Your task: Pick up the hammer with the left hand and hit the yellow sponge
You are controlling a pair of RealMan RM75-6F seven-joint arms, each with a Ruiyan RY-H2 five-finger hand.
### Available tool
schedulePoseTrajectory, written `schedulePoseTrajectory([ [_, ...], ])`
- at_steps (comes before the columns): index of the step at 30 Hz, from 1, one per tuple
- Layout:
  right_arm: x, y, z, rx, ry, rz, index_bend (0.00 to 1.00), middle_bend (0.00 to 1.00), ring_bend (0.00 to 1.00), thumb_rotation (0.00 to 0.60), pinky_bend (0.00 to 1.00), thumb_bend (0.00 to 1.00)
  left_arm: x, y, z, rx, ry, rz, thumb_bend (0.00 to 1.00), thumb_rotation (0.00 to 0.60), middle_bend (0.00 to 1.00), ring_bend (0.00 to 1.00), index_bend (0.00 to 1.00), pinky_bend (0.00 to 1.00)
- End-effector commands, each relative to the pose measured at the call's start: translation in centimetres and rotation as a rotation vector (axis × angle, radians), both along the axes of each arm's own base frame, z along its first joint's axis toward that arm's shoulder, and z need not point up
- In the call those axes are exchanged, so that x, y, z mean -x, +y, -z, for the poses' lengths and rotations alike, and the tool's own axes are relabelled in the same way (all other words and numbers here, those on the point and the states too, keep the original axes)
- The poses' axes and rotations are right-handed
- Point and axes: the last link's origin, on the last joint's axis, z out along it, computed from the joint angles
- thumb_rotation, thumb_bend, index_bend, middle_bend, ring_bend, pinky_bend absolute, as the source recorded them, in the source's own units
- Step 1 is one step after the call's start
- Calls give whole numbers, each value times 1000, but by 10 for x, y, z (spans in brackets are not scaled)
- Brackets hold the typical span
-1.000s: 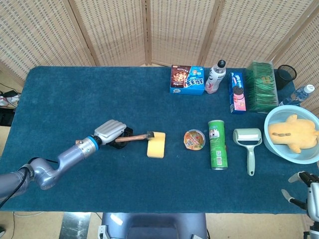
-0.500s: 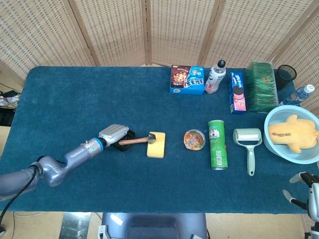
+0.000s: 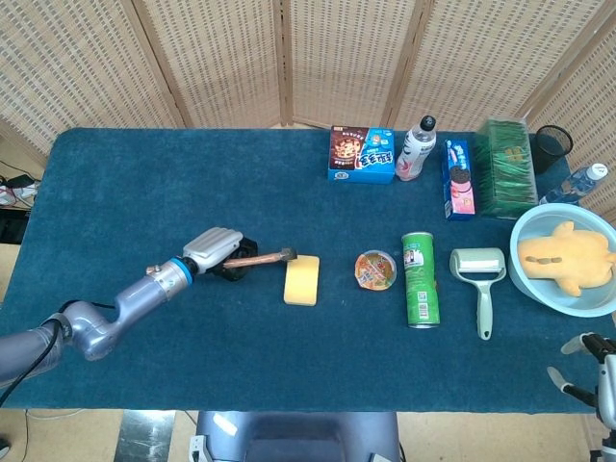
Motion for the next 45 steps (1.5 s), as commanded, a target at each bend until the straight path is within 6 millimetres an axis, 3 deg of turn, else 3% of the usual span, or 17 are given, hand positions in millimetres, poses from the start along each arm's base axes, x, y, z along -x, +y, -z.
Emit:
schedulePoseTrajectory([
  [1, -1, -1, 0, 0, 1, -3, 541, 515, 485, 600, 414, 176, 4, -2, -8, -9, -10, -1, 551, 600, 646, 652, 564, 711],
  [10, -3, -1, 0, -2, 5, -8, 541, 515, 486, 600, 413, 175, 21, -6, -22, -20, -11, -30, 549, 600, 646, 652, 564, 712],
  [20, -3, -3, 1, -15, 2, -16, 541, 515, 485, 600, 414, 175, 62, -16, -33, -62, -27, -114, 547, 600, 646, 652, 564, 711],
  [26, -2, -8, 5, -41, -4, -25, 542, 515, 485, 600, 413, 175, 96, -24, -30, -81, -15, -201, 542, 600, 646, 653, 563, 711],
  [32, -2, -12, 7, -51, -5, -34, 543, 517, 486, 600, 413, 176, 108, -24, -22, -165, 0, -157, 469, 600, 646, 649, 564, 644],
  [35, -1, -13, 7, -52, -5, -36, 544, 518, 486, 600, 414, 176, 109, -26, -16, -187, -8, -145, 406, 600, 612, 521, 561, 500],
  [38, -1, -13, 7, -52, -7, -35, 544, 518, 486, 600, 414, 175, 107, -27, -8, -191, -11, -129, 343, 600, 447, 305, 479, 357],
  [43, 1, -11, 5, -44, -9, -32, 544, 518, 486, 600, 413, 175, 101, -25, 1, -225, 77, -40, 226, 600, 164, 41, 163, 142],
  [45, 1, -10, 4, -41, -9, -33, 544, 518, 486, 600, 414, 176, 98, -25, 1, -244, 86, -26, 198, 600, 103, 8, 73, 111],
])
